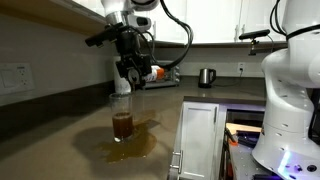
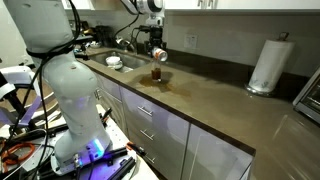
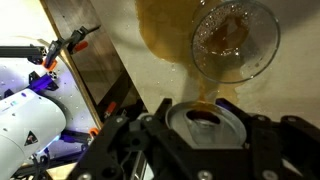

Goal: Pour the contents from the can into the glass cup then put the can on the table

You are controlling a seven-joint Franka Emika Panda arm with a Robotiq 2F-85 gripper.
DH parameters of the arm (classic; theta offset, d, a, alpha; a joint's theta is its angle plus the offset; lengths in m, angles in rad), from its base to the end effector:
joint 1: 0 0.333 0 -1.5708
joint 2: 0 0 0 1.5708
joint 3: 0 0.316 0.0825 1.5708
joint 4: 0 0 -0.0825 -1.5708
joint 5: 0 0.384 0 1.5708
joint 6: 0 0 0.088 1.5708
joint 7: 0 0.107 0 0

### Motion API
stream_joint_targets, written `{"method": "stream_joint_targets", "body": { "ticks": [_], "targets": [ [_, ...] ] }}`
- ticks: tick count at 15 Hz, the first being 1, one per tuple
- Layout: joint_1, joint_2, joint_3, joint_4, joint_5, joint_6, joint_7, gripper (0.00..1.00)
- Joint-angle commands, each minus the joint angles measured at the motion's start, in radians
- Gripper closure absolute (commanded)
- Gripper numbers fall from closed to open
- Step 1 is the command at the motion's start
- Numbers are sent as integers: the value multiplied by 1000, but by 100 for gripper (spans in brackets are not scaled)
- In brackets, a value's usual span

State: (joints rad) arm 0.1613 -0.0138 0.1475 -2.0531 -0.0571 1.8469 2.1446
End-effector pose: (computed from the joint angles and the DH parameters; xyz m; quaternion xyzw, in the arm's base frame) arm 0.5005 0.1551 0.4285 0.6126 -0.7841 -0.0064 0.0998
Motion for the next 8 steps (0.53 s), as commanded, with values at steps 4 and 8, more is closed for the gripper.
{"method": "stream_joint_targets", "body": {
  "ticks": [4, 8],
  "targets": [
    [-3, 61, -1, 97, -27, -29, -8, 75],
    [-2, 87, -10, 131, -36, -31, -14, 75]
  ]
}}
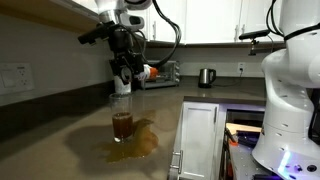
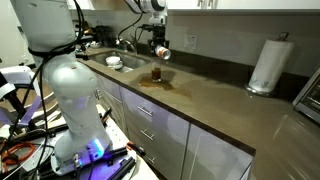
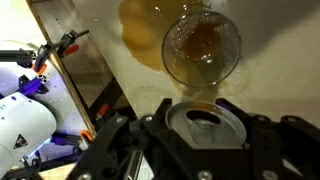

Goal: Pour the contents from the can into the glass cup then put the can on the table

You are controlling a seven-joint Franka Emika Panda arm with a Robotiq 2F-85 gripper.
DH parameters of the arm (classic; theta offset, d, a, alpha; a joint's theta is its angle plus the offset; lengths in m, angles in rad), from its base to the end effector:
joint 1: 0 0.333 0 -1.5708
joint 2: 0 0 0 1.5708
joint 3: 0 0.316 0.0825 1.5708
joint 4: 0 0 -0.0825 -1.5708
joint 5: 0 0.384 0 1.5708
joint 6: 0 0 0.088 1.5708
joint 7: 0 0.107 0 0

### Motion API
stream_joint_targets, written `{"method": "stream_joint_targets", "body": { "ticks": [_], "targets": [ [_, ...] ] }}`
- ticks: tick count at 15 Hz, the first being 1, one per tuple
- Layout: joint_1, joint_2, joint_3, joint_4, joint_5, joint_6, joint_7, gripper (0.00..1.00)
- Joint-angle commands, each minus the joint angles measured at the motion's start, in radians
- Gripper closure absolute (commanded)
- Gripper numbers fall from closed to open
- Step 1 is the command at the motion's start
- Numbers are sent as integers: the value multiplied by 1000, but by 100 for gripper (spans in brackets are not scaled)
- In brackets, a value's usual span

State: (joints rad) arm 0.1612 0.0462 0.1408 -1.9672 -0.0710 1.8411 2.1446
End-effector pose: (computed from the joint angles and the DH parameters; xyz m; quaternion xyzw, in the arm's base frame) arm 0.5248 0.1568 0.4348 0.6123 -0.7854 -0.0010 0.0908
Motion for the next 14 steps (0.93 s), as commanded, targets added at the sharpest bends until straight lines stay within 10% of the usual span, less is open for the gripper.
{"method": "stream_joint_targets", "body": {
  "ticks": [1, 2, 14],
  "targets": [
    [1, 7, -3, 10, -1, -2, 0, 75],
    [1, 11, -4, 13, -1, -2, 0, 50],
    [2, 13, -4, 13, -1, -2, 0, 50]
  ]
}}
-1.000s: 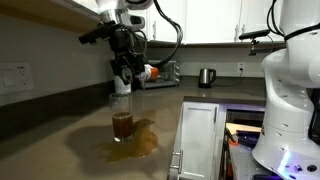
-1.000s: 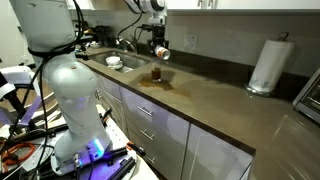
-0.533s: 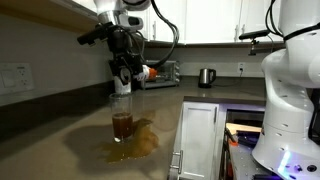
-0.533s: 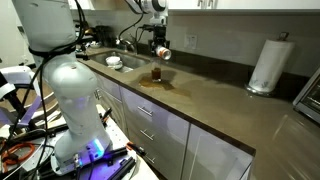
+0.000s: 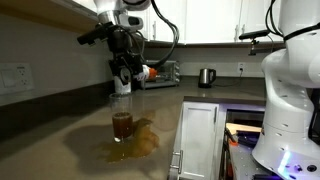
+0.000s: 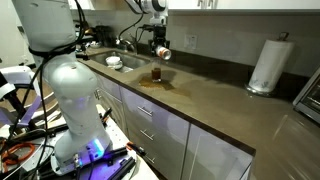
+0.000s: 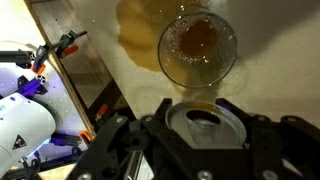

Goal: Pour the contents from the can into the glass cup then put the can on the table

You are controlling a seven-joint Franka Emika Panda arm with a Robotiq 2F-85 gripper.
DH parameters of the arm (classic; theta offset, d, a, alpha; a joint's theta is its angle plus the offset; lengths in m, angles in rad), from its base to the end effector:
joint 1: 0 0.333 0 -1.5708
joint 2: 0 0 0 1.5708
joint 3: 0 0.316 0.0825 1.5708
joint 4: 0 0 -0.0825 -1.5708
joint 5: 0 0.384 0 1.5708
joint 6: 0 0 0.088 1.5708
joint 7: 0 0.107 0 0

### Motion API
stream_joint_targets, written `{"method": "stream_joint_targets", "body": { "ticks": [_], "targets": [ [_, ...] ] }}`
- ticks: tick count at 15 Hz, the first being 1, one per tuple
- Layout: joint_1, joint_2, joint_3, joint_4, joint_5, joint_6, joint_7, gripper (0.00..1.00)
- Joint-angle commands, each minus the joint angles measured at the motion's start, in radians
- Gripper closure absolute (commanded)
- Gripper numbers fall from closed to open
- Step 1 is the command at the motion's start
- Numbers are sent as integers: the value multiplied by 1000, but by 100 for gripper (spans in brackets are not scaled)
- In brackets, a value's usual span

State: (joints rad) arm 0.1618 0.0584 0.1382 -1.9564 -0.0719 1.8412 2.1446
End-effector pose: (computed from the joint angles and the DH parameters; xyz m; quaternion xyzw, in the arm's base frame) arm 0.5286 0.1565 0.4330 0.6116 -0.7859 -0.0016 0.0913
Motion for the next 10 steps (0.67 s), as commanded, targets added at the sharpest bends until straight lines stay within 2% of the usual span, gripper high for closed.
{"method": "stream_joint_targets", "body": {
  "ticks": [1, 5, 6, 10],
  "targets": [
    [1, 0, -1, 2, 0, -2, 0, 50],
    [1, 0, -1, 2, 0, -2, 0, 50],
    [1, 0, -1, 2, 0, -2, 0, 75],
    [7, -1, 2, 10, -9, -61, 37, 75]
  ]
}}
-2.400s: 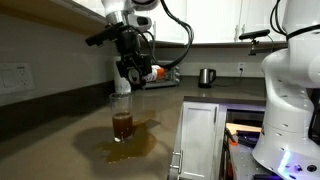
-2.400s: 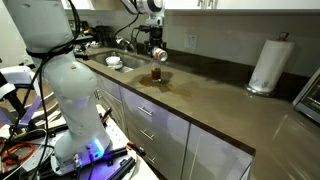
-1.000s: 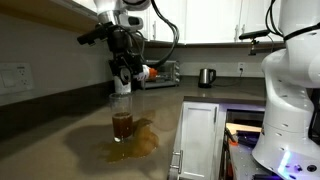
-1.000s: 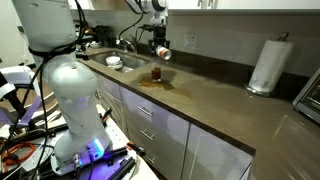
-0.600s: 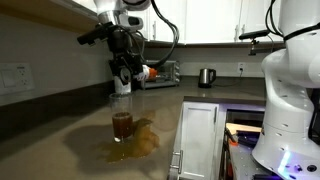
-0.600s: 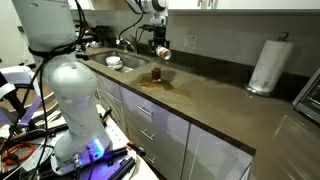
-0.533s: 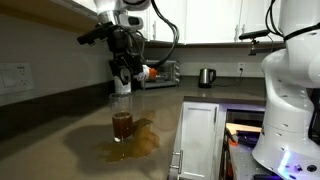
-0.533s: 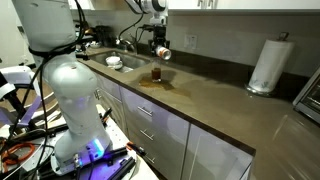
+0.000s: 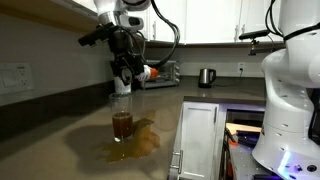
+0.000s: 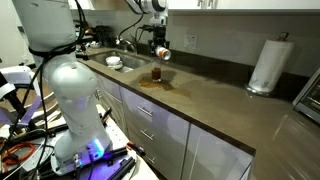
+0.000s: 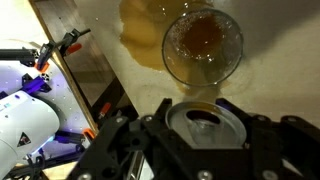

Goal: Pour the contents from the can into the glass cup then put the can on the table

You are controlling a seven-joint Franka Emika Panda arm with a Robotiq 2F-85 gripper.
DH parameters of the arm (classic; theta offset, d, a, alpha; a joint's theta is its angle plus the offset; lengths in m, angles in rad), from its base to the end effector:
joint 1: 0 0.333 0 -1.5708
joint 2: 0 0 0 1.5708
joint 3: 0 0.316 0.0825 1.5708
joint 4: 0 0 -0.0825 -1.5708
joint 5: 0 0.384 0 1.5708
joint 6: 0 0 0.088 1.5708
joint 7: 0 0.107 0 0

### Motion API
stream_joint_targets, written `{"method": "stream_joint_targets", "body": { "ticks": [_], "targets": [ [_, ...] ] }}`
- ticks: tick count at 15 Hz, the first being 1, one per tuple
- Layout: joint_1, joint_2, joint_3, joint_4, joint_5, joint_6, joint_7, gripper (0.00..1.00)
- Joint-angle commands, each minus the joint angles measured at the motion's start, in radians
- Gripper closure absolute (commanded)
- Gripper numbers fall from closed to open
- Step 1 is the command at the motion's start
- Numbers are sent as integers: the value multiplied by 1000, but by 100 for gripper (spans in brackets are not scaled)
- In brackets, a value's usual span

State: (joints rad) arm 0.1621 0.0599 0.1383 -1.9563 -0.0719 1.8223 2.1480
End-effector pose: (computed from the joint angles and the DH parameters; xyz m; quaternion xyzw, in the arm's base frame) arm 0.5265 0.1560 0.4310 0.6097 -0.7862 -0.0048 0.1007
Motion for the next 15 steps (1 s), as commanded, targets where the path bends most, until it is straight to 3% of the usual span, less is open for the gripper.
{"method": "stream_joint_targets", "body": {
  "ticks": [1, 2, 3, 7, 8, 12, 13, 15],
  "targets": [
    [9, -11, 4, 1, -13, -45, 40, 75],
    [8, -20, 4, -9, -10, -35, 39, 75],
    [4, 0, 1, 2, 0, -23, 11, 50],
    [6, -1, 2, 2, 0, -23, 15, 50],
    [4, -8, 1, -11, 2, -7, 13, 75],
    [0, -34, -5, -65, 11, 69, 6, 75],
    [4, -2, -3, -25, 0, 32, 15, 50],
    [4, -3, -4, -36, 0, 46, 15, 50]
  ]
}}
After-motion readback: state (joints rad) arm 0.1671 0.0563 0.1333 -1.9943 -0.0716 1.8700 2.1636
